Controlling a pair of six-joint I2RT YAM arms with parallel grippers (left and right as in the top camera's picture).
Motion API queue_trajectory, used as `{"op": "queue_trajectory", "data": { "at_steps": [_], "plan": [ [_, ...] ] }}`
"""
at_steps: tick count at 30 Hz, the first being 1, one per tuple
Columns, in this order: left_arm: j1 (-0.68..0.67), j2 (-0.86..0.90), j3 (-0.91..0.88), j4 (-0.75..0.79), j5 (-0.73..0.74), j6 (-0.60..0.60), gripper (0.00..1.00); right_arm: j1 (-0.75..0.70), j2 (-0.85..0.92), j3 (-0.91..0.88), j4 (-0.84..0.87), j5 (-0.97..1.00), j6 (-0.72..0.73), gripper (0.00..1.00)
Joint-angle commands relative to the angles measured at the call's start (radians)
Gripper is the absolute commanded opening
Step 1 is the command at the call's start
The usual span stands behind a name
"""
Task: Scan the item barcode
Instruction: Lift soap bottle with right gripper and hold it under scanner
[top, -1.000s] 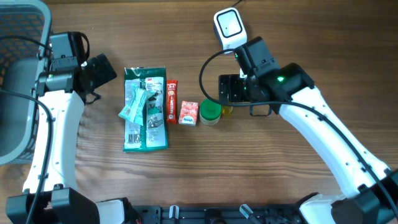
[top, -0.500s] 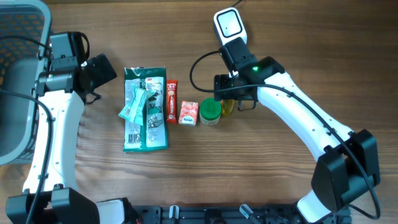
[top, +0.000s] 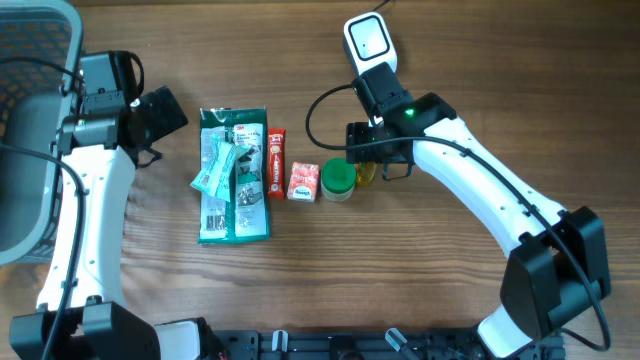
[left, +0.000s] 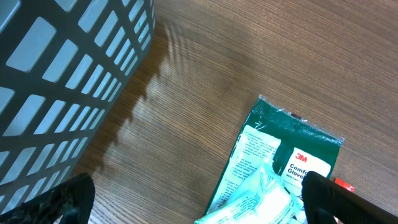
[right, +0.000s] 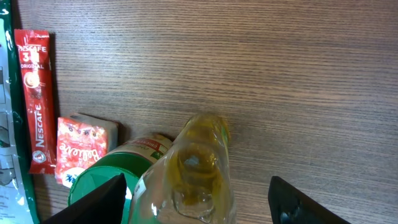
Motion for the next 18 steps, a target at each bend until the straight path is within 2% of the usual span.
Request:
{"op": "queue_trajectory", "data": {
  "at_steps": [1, 5, 7, 13, 15, 18],
  "plan": [
    [0.006, -0.002, 0.006, 0.002, -0.002, -0.013, 1.0, 0.001, 0.02, -0.017, 0.002, 0.0, 0.006, 0.73],
    [0.006, -0.002, 0.006, 0.002, -0.002, -0.013, 1.0, 0.001, 0.02, -0.019, 0.0, 0.0, 0.006, 0.72],
    [0.006, -0.002, 0.006, 0.002, -0.002, -0.013, 1.0, 0.001, 0.021, -0.037, 0.006, 0.0, 0.007, 0.66],
    [0.006, -0.002, 0.006, 0.002, -0.002, -0.013, 1.0, 0.0, 0.02, -0.067, 0.021, -0.002, 0.006, 0.66],
    [0.006, -0.002, 0.006, 0.002, -0.002, -0.013, 1.0, 0.0, 0.02, -0.067, 0.025, -0.016, 0.006, 0.68],
    [0.006, -0.002, 0.006, 0.002, -0.002, -0.013, 1.0, 0.0, 0.02, -0.067, 0.025, -0.016, 0.006, 0.83]
  ]
}}
